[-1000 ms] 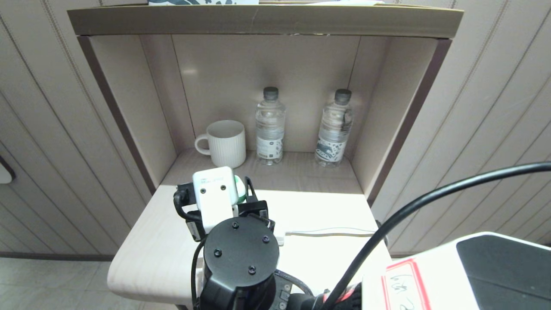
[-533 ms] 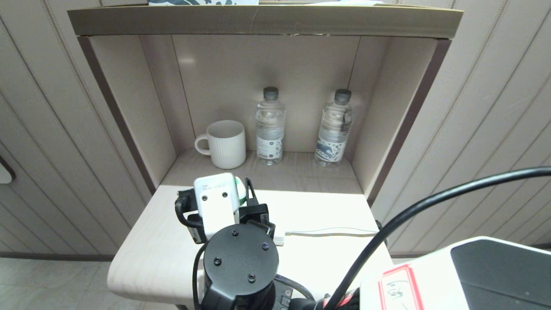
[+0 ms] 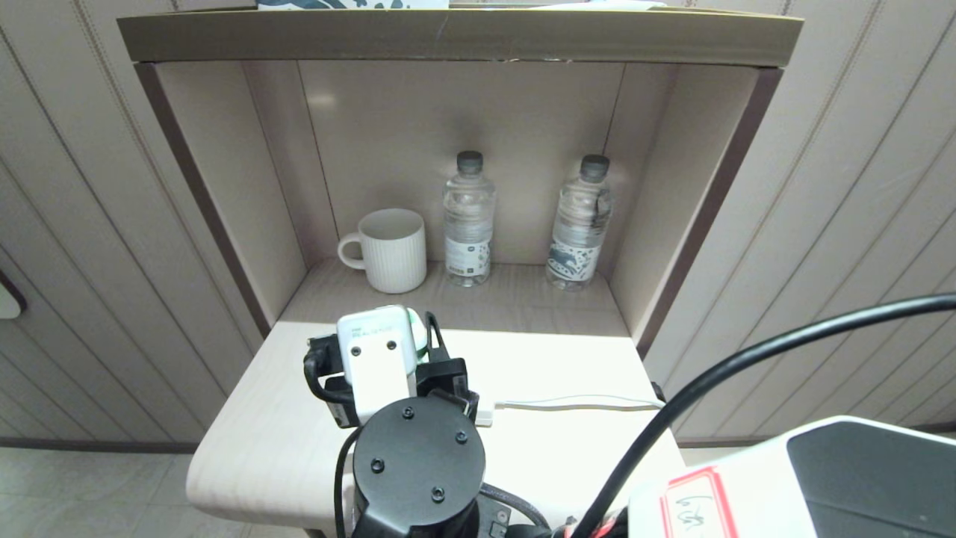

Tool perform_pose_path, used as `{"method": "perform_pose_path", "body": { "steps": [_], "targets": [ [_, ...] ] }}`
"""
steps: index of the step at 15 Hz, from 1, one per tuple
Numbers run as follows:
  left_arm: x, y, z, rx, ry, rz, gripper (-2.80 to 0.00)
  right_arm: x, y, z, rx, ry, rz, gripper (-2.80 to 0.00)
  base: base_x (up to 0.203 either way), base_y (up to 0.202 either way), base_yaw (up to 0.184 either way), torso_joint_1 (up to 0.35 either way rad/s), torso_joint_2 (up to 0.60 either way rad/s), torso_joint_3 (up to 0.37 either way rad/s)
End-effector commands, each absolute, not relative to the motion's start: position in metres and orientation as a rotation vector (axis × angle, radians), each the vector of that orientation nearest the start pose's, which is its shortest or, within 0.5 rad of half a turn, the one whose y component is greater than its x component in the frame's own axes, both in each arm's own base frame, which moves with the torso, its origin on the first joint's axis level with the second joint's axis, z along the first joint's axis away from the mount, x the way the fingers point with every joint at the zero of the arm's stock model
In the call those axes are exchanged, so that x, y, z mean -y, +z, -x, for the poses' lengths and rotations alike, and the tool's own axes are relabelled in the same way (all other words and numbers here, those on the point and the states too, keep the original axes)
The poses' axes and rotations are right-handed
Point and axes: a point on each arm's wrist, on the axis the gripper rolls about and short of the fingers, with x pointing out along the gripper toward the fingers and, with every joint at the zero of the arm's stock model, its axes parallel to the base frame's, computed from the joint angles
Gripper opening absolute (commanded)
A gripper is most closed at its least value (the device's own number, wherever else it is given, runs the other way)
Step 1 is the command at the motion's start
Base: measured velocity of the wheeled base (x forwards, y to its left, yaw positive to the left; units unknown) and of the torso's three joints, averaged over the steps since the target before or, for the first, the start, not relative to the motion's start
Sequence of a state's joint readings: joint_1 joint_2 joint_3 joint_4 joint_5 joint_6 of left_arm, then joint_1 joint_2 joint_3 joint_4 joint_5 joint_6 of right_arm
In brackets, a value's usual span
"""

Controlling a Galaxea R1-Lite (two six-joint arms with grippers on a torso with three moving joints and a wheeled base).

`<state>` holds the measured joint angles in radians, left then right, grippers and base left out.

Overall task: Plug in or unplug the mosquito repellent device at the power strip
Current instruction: Place the mosquito repellent liquid on the table

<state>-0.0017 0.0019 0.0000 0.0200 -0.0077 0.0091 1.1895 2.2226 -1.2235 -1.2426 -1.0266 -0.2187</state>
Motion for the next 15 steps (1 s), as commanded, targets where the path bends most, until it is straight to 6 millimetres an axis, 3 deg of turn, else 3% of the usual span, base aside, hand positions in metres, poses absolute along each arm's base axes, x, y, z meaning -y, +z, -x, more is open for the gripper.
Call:
{"method": "perform_pose_path", "body": {
  "steps": [1, 6, 7, 15],
  "targets": [
    [0.0001, 0.0735, 0.0227, -0.021, -0.009, -0.009, -2.8, -0.3905, 0.1511, -0.1761, 0.12, 0.147, 0.005, -2.8, 0.0, 0.0, 0.0, 0.0, 0.0, 0.0],
    [0.0001, 0.0735, 0.0227, -0.021, -0.009, -0.009, -2.8, -0.391, 0.1499, -0.175, 0.118, 0.15, 0.007, -2.8, 0.0, 0.0, 0.0, 0.0, 0.0, 0.0],
    [0.0001, 0.0735, 0.0227, -0.021, -0.009, -0.009, -2.8, -0.3909, 0.1495, -0.175, 0.118, 0.15, 0.009, 0.0, 0.0, 0.0, 0.0, 0.0, 0.0, 0.0],
    [0.0002, 0.0735, 0.0227, -0.021, -0.008, -0.009, -2.8, -0.3897, 0.1536, -0.1753, 0.123, 0.147, 0.005, 0.0, 0.0, 0.0, 0.0, 0.0, 0.0, 0.0]
  ]
}}
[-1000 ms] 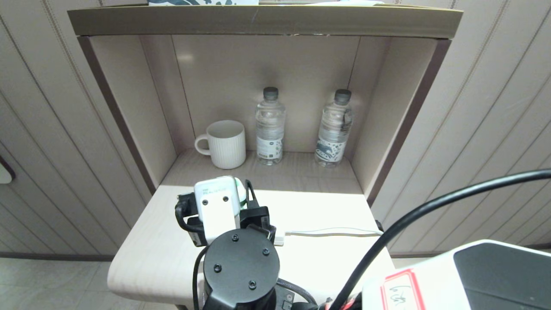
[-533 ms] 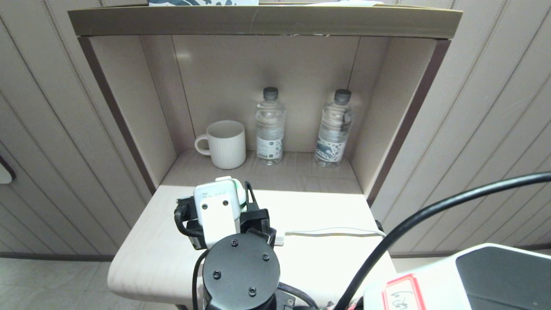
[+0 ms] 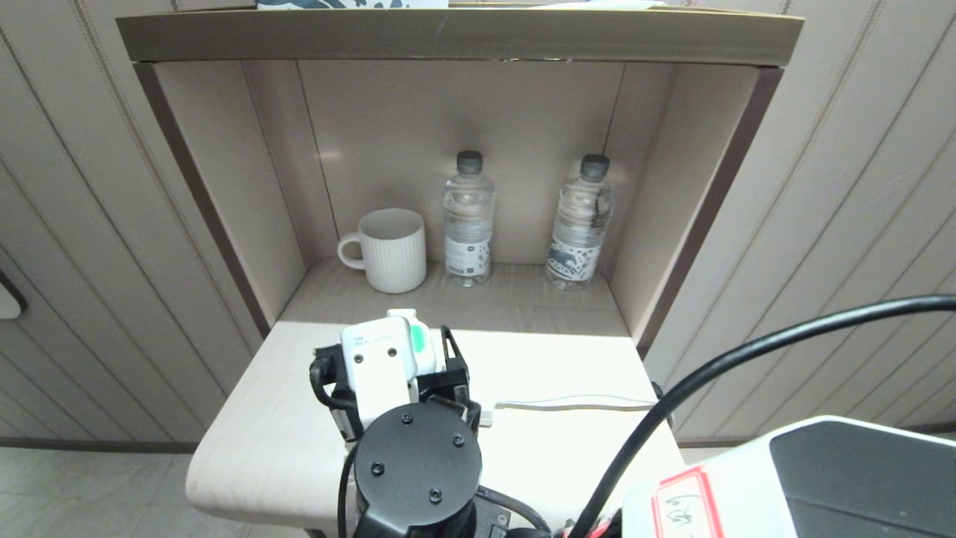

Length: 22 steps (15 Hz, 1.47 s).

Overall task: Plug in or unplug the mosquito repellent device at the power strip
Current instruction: Place the mosquito repellent liquid on the table, then pick up the mosquito repellent liquid

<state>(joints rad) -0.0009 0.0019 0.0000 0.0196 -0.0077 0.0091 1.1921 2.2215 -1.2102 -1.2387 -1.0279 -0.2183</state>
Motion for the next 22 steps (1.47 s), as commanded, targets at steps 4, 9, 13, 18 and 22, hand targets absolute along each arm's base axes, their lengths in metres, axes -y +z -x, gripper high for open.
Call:
{"method": "perform_pose_path", "body": {
  "steps": [4, 9, 13, 18, 22],
  "targets": [
    [0.0, 0.073, 0.023, -0.021, -0.009, -0.009, -2.8, -0.388, 0.157, -0.175, 0.126, 0.145, 0.003, 0.0, 0.0, 0.0, 0.0, 0.0, 0.0, 0.0],
    [0.0, 0.073, 0.023, -0.021, -0.009, -0.009, -2.8, -0.377, 0.187, -0.17, 0.158, 0.143, -0.046, 0.0, 0.0, 0.0, 0.0, 0.0, 0.0, 0.0],
    [0.0, 0.073, 0.023, -0.021, -0.009, -0.009, -2.8, -0.365, 0.216, -0.159, 0.186, 0.152, -0.091, 0.0, 0.0, 0.0, 0.0, 0.0, 0.0, 0.0],
    [0.0, 0.073, 0.023, -0.021, -0.008, -0.009, -2.8, -0.339, 0.26, -0.142, 0.231, 0.159, -0.163, 0.0, 0.0, 0.0, 0.0, 0.0, 0.0, 0.0],
    [0.0, 0.073, 0.023, -0.021, -0.009, -0.009, -2.8, -0.312, 0.294, -0.124, 0.262, 0.176, -0.206, 0.0, 0.0, 0.0, 0.0, 0.0, 0.0, 0.0]
  ]
}}
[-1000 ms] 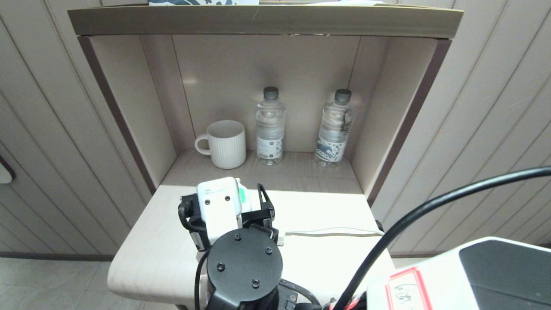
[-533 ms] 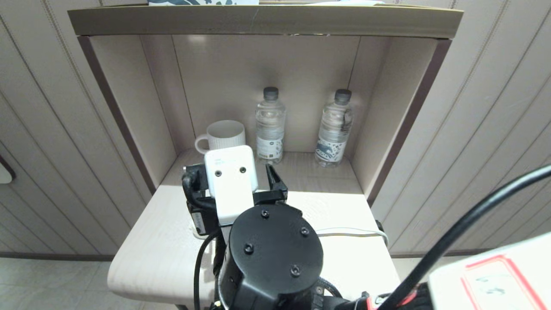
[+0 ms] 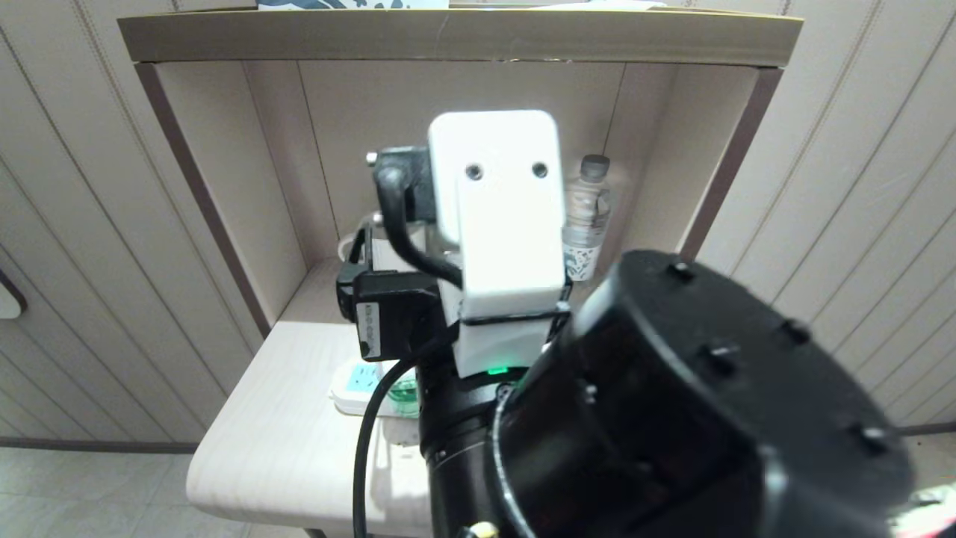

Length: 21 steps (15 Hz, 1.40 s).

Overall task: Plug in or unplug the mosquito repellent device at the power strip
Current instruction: Pick up the mosquito repellent liquid

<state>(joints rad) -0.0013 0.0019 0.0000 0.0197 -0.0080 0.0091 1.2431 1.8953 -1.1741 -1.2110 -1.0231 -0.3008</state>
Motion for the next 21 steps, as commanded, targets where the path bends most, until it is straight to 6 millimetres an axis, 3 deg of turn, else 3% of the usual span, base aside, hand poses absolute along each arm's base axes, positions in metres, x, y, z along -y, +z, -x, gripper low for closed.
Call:
{"method": "perform_pose_path", "body": {
  "steps": [1, 4, 7, 8, 10, 14, 18, 21],
  "targets": [
    [0.0, 0.073, 0.023, -0.021, -0.009, -0.009, -2.8, -0.303, 0.302, -0.121, 0.268, 0.178, -0.214, 0.0, 0.0, 0.0, 0.0, 0.0, 0.0, 0.0],
    [0.0, 0.073, 0.023, -0.021, -0.008, -0.009, -2.8, -0.278, 0.315, -0.112, 0.282, 0.208, -0.167, 0.0, 0.0, 0.0, 0.0, 0.0, 0.0, 0.0],
    [0.0, 0.073, 0.023, -0.022, -0.009, -0.009, -2.8, -0.262, 0.316, -0.106, 0.273, 0.243, -0.096, 0.0, 0.0, 0.0, 0.0, 0.0, 0.0, 0.0],
    [0.0, 0.073, 0.023, -0.021, -0.008, -0.009, -2.8, -0.257, 0.319, -0.103, 0.275, 0.25, -0.092, -2.8, 0.0, 0.0, 0.0, 0.0, 0.0, 0.0],
    [0.0, 0.073, 0.023, -0.022, -0.008, -0.009, -2.8, -0.237, 0.33, -0.095, 0.272, 0.259, -0.066, -2.8, 0.0, 0.0, 0.0, 0.0, 0.0, 0.0],
    [0.0, 0.073, 0.023, -0.021, -0.008, -0.009, -2.8, -0.208, 0.331, -0.088, 0.232, 0.295, 0.073, -2.8, 0.0, 0.0, 0.0, 0.0, 0.0, 0.0],
    [0.0, 0.073, 0.023, -0.021, -0.009, -0.009, -2.8, -0.167, 0.318, -0.096, 0.183, 0.454, 0.265, -2.8, 0.0, 0.0, 0.0, 0.0, 0.0, 0.0],
    [0.0, 0.073, 0.023, -0.021, -0.009, -0.009, -2.8, -0.141, 0.313, -0.114, 0.136, 0.402, 0.306, -2.8, 0.0, 0.0, 0.0, 0.0, 0.0, 0.0]
  ]
}}
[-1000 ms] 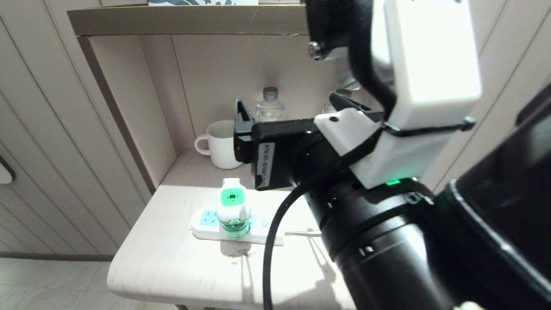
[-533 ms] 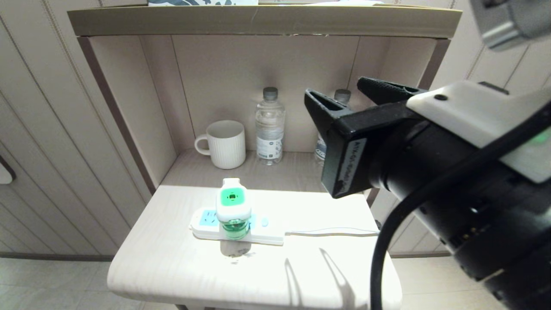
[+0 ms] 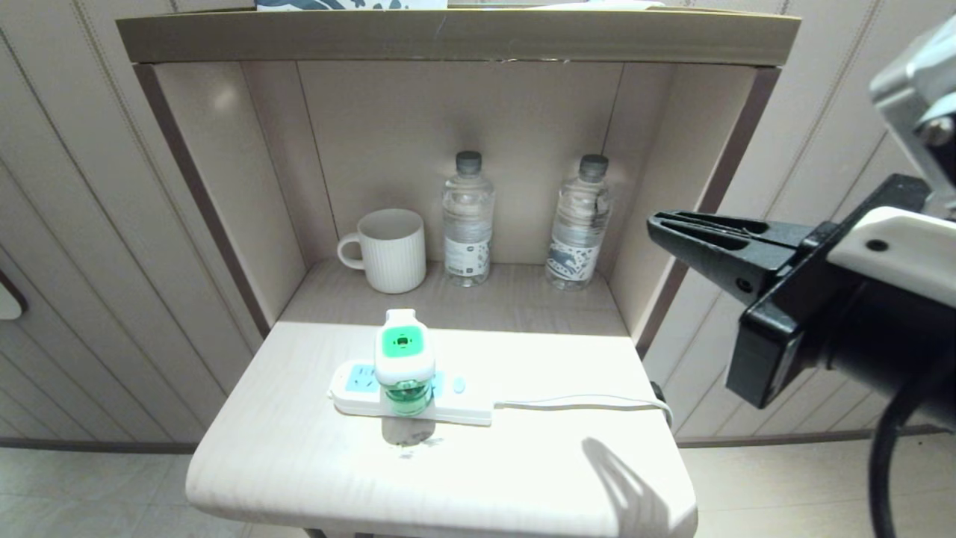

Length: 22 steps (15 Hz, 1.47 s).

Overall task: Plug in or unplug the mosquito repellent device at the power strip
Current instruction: Pick up the mosquito repellent liquid

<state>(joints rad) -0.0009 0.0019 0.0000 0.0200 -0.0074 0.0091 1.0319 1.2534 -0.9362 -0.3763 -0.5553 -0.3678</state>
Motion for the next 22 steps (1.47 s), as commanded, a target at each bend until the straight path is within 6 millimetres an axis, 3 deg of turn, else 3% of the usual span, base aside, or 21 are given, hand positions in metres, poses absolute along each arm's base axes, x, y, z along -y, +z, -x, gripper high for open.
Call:
{"method": "perform_pose_path", "body": {
  "steps": [1, 3, 8, 11, 14, 18, 20, 22],
  "targets": [
    [0.0, 0.073, 0.023, -0.021, -0.009, -0.009, -2.8, -0.133, 0.31, -0.119, 0.119, 0.359, 0.3, -2.8, 0.0, 0.0, 0.0, 0.0, 0.0, 0.0],
    [0.0, 0.073, 0.023, -0.021, -0.009, -0.009, -2.8, -0.115, 0.291, -0.122, 0.058, 0.31, 0.275, -2.8, 0.0, 0.0, 0.0, 0.0, 0.0, 0.0],
    [0.0, 0.073, 0.023, -0.021, -0.009, -0.009, -2.8, -0.042, 0.265, -0.086, -0.099, 0.18, 0.103, -2.8, 0.0, 0.0, 0.0, 0.0, 0.0, 0.0],
    [0.0, 0.073, 0.023, -0.021, -0.009, -0.009, -2.8, -0.015, 0.22, -0.071, -0.225, 0.046, 0.073, -2.8, 0.0, 0.0, 0.0, 0.0, 0.0, 0.0],
    [0.0, 0.073, 0.023, -0.021, -0.009, -0.009, -2.8, -0.005, 0.169, -0.043, -0.29, 0.095, 0.028, -2.8, 0.0, 0.0, 0.0, 0.0, 0.0, 0.0],
    [0.0, 0.073, 0.023, -0.021, -0.008, -0.009, -2.8, -0.001, 0.13, -0.006, -0.187, 0.11, 0.021, -2.8, 0.0, 0.0, 0.0, 0.0, 0.0, 0.0],
    [0.0, 0.073, 0.023, -0.021, -0.009, -0.009, -2.8, 0.0, 0.1, 0.002, -0.195, 0.11, 0.031, -2.8, 0.0, 0.0, 0.0, 0.0, 0.0, 0.0],
    [0.0, 0.073, 0.023, -0.021, -0.009, -0.009, -2.8, 0.0, 0.09, -0.001, -0.165, 0.107, 0.023, -2.8, 0.0, 0.0, 0.0, 0.0, 0.0, 0.0]
  ]
}}
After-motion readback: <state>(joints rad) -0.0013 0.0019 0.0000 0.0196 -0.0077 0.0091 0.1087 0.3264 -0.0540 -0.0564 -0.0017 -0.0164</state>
